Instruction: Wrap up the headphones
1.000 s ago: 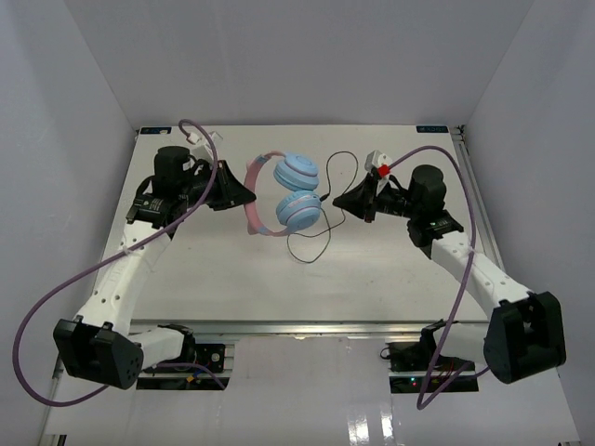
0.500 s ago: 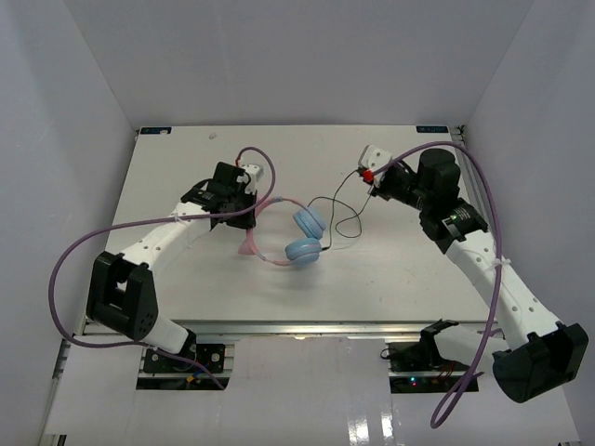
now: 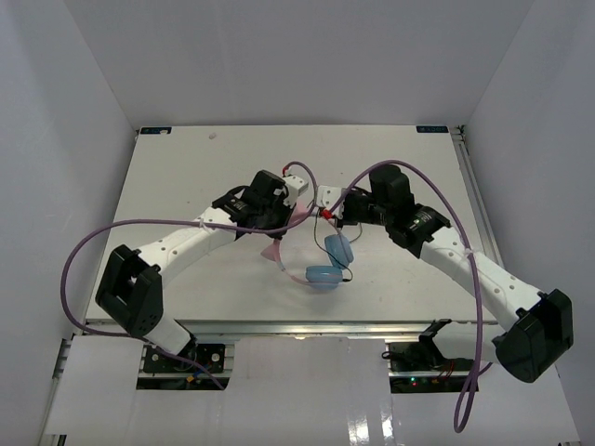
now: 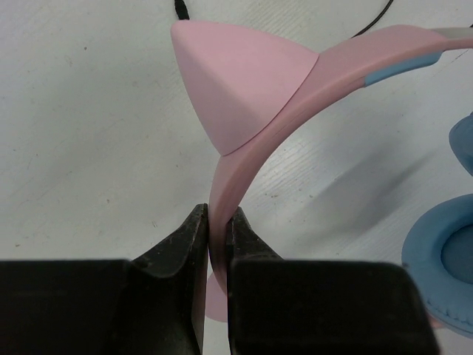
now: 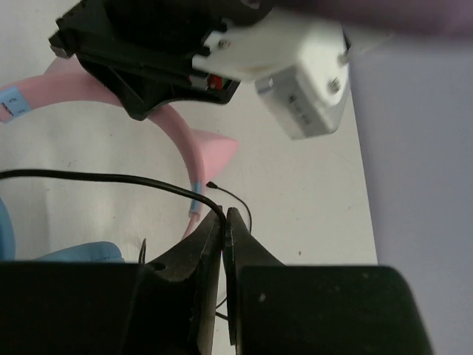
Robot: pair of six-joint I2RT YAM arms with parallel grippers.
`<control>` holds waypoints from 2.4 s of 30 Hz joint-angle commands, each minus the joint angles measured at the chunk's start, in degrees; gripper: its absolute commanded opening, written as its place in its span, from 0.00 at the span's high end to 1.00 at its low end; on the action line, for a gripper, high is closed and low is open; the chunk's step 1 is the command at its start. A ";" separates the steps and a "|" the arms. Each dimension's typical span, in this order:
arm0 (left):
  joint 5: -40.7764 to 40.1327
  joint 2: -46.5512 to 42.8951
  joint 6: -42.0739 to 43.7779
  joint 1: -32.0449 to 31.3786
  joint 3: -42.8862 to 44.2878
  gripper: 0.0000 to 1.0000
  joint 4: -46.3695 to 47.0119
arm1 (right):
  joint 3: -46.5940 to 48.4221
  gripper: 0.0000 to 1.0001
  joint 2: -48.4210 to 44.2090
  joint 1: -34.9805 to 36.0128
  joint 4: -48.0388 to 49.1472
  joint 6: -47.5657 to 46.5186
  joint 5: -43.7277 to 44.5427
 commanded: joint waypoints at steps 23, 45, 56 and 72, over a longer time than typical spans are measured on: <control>14.29 -19.53 -8.15 -3.70 -5.29 1.00 9.98 | 1.72 0.92 6.71 -10.65 5.79 15.34 -15.24; 15.32 -12.99 -8.63 -4.23 -3.01 1.00 10.58 | 0.98 0.92 5.59 -9.64 6.29 18.15 -8.21; 16.44 -16.03 -10.57 -4.54 -3.63 1.00 10.73 | -0.25 0.92 8.73 -9.69 6.97 18.69 -5.99; 11.58 -19.51 -11.88 -4.95 -1.24 1.00 11.01 | 0.40 0.72 12.24 -14.14 8.01 26.40 -29.58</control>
